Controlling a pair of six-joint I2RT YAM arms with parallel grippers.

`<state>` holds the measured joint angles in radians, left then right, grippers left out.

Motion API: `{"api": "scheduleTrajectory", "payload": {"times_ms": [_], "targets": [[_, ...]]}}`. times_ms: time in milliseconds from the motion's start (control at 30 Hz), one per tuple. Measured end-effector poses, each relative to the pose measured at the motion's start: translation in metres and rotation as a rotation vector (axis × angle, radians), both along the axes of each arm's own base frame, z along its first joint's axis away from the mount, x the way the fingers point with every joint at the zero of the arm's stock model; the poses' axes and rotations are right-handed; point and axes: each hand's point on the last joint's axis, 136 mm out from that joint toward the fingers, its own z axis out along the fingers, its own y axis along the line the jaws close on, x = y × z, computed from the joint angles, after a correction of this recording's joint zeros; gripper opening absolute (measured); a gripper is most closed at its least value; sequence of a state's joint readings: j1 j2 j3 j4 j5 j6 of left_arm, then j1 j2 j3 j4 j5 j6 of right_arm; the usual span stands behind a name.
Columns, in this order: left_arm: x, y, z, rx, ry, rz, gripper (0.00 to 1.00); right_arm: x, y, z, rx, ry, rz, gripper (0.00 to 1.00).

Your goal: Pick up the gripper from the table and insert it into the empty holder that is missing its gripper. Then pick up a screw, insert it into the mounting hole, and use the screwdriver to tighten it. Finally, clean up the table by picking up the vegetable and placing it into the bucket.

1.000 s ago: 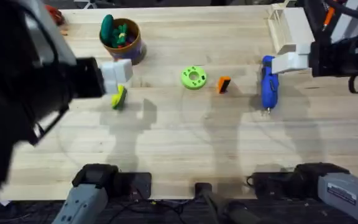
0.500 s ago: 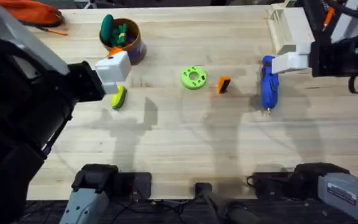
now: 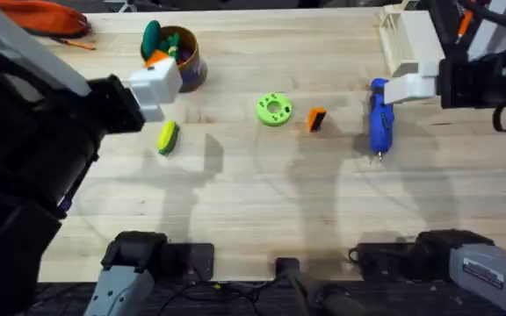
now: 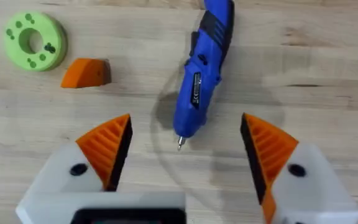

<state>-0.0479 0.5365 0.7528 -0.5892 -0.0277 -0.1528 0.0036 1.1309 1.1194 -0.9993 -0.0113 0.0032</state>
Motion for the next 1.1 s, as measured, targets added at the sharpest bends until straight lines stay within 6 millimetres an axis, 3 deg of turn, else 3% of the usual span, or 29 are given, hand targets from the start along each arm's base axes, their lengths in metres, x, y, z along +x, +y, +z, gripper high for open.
{"api": "scheduleTrajectory", "payload": {"times_ms": [167,300,467,767,1100], "targets": [[0.007,-0.006,0.021,0.091,-0.095,-0.065,0.986,0.0,0.0,0.0,0.0,-0.001,0.0,0.993],[0.007,-0.014,0.022,0.132,-0.107,-0.129,0.986,0.0,0.0,0.0,0.0,-0.001,0.0,0.993],[0.003,-0.027,0.008,0.137,-0.141,-0.209,0.986,0.0,0.0,0.0,0.0,-0.001,0.0,0.992],[-0.021,-0.047,-0.008,0.132,-0.368,-0.32,0.985,0.0,0.0,0.0,0.0,0.0,0.0,0.992],[-0.023,-0.054,-0.042,0.099,-0.445,-0.353,0.985,0.0,0.0,0.0,0.0,-0.001,0.0,0.992]]}}
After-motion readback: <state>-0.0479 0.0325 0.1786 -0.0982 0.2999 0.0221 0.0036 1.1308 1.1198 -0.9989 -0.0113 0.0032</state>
